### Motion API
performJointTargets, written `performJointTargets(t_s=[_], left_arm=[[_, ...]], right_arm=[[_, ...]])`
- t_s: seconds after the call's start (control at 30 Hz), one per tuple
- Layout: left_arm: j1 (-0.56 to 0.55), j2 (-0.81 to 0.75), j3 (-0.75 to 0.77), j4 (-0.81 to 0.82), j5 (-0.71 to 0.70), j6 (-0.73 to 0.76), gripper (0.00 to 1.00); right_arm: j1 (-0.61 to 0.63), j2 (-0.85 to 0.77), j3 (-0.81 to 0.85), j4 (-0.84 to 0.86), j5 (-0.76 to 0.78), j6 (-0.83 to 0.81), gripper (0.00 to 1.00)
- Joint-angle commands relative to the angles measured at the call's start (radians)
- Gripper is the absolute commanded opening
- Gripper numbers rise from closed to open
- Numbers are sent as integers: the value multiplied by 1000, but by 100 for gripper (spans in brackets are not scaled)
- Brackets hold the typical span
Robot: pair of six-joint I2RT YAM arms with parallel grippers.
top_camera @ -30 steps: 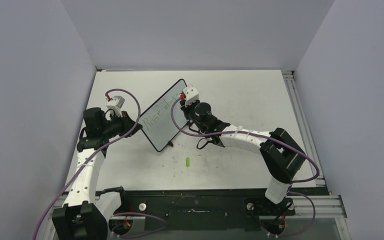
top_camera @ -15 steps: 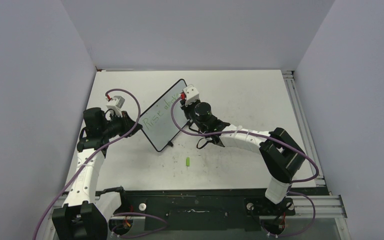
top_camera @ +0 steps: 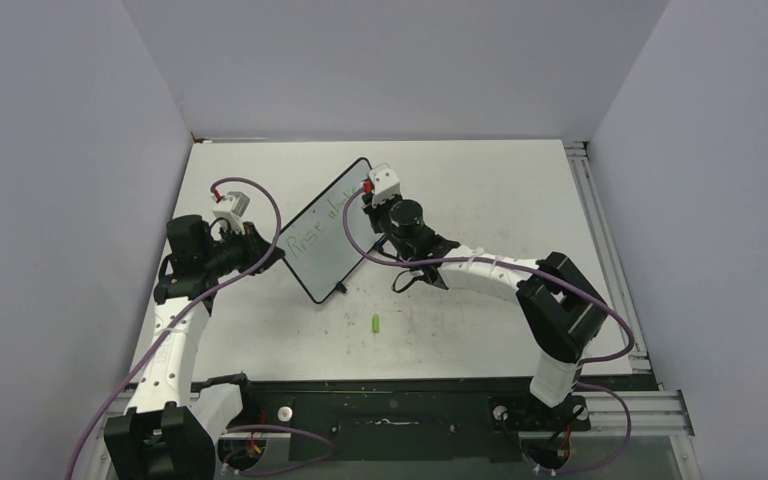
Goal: Write a sentence on the whiteboard
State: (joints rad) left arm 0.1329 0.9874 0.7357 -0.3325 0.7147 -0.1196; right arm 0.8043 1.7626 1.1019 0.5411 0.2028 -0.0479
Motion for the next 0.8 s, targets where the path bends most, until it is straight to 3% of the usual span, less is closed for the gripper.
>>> performJointTargets(t_s=[0.0,0.77], left_arm=[[3,-24,43,35,17,-3,0],[3,-33,42,30,-3,-6,0]], right_arm=[[-8,5,35,52,1,6,5],[-5,-227,-88,-25,-20,30,5]])
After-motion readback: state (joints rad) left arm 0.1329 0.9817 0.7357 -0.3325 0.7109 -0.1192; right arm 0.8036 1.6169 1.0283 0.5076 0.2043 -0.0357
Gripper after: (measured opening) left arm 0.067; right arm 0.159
